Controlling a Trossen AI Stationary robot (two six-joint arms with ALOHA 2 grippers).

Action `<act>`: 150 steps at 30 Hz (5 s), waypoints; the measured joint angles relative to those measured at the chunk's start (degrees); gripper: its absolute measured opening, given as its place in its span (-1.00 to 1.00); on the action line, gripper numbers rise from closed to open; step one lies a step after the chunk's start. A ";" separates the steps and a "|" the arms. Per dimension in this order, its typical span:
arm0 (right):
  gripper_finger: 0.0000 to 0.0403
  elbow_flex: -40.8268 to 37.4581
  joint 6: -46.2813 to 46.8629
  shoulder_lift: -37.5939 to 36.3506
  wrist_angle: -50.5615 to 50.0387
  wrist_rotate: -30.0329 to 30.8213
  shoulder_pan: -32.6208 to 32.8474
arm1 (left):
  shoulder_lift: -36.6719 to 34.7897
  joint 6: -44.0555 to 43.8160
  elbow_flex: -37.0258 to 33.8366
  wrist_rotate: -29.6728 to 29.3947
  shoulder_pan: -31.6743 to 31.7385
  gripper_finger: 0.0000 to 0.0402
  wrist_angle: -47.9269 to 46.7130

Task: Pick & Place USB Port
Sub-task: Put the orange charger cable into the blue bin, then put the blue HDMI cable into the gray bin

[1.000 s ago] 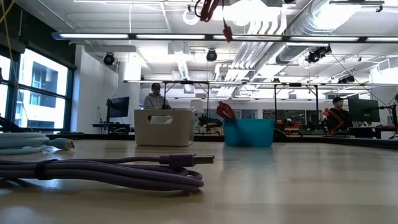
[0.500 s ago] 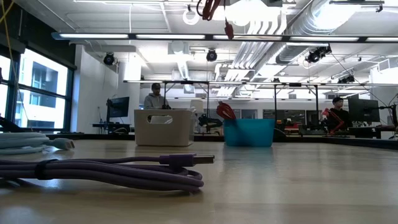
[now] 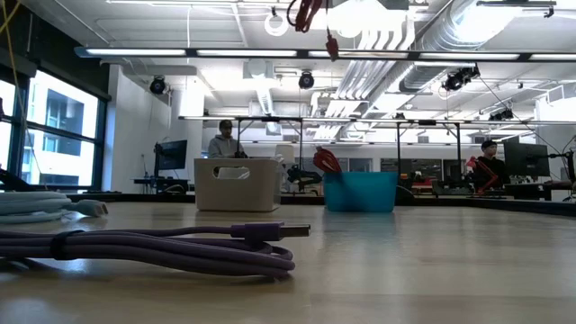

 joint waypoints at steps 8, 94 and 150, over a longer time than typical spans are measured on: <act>0.00 3.67 -2.09 2.88 -1.82 -2.71 0.00 | 0.86 0.09 -0.02 0.42 0.00 -0.98 -0.16; -0.83 9.08 44.23 11.31 -34.00 -5.78 -40.63 | -4.41 0.38 0.00 -25.92 -9.40 -0.69 -28.21; -0.02 9.08 29.21 2.15 -25.94 -25.06 -34.39 | -5.93 -6.82 -3.95 -26.69 -9.40 -0.69 -39.47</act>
